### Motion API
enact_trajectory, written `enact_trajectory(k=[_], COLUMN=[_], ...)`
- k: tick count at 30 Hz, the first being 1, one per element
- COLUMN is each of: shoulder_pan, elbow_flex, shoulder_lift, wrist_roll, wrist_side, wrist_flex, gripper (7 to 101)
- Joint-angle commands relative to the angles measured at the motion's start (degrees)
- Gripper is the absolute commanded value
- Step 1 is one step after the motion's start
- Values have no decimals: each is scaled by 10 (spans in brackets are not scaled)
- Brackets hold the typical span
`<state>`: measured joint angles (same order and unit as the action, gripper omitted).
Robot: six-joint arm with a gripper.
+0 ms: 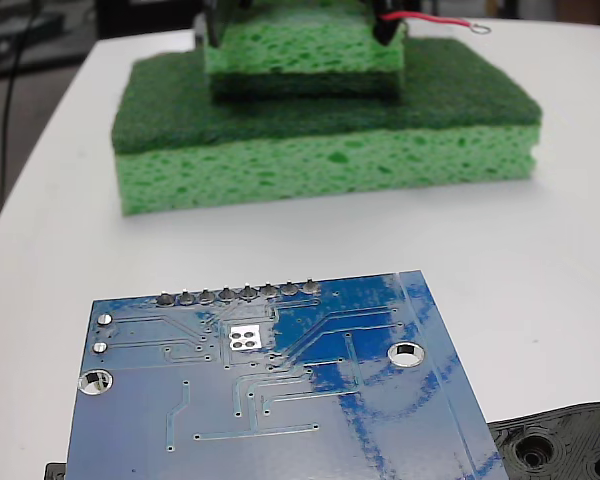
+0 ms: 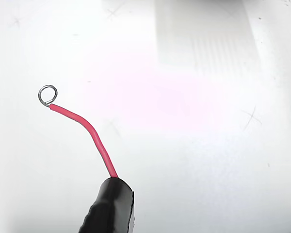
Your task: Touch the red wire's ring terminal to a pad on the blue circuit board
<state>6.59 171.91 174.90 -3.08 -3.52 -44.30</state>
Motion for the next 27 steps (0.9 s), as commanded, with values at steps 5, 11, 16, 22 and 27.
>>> enact_trajectory(k=[5,11,16,22,27], shoulder_pan=[0,0,0,0,2], elbow_flex=[-3,-3,-3,-3,-24], shoulder_lift=[1,1,1,1,1], wrist_roll=[-1,-2,-3,-7,-11], wrist_side=[4,4,6,11,11], wrist_flex=[1,1,1,1,0], gripper=[1003,1003,1003,1003,1003])
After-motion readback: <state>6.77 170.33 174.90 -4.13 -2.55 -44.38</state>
